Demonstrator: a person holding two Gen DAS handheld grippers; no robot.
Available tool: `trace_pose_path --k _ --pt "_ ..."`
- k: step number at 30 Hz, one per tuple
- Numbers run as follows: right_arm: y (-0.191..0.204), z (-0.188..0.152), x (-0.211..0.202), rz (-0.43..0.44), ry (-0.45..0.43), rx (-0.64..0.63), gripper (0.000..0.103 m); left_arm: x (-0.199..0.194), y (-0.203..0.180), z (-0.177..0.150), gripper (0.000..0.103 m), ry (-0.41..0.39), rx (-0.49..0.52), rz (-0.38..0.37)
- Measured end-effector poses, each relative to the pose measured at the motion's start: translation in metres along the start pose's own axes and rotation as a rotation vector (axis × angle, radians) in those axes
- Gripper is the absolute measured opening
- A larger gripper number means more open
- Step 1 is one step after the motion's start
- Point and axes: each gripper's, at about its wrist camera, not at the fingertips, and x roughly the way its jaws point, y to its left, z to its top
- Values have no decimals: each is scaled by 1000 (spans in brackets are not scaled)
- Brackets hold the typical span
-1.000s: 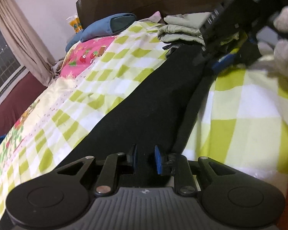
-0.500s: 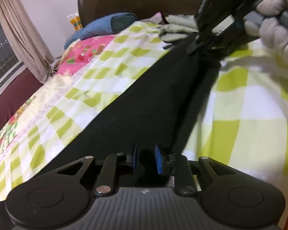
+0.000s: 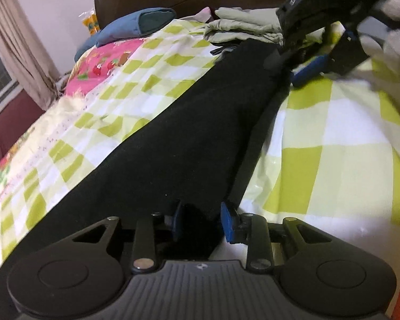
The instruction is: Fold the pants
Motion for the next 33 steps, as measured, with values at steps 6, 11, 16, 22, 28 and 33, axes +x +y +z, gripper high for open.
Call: trace_pose_path --k 6,11,16,22,28,33 --pt "12 -4 24 21 6 -22 54 -3 -4 0 46 -1 -6 13" --pt "13 -1 30 18 -1 -10 42 -4 -3 0 46 1 -23 12" --pt "-1 -8 16 33 -9 42 37 -4 -3 0 46 -1 -17 11" --pt "10 -5 44 52 -61 43 48 -4 -3 3 46 0 -28 19" --pt "27 5 31 170 -18 112 8 -7 1 10 46 0 -42 24" --pt "108 21 -38 370 -177 -217 6 -61 19 36 50 -200 -78 98"
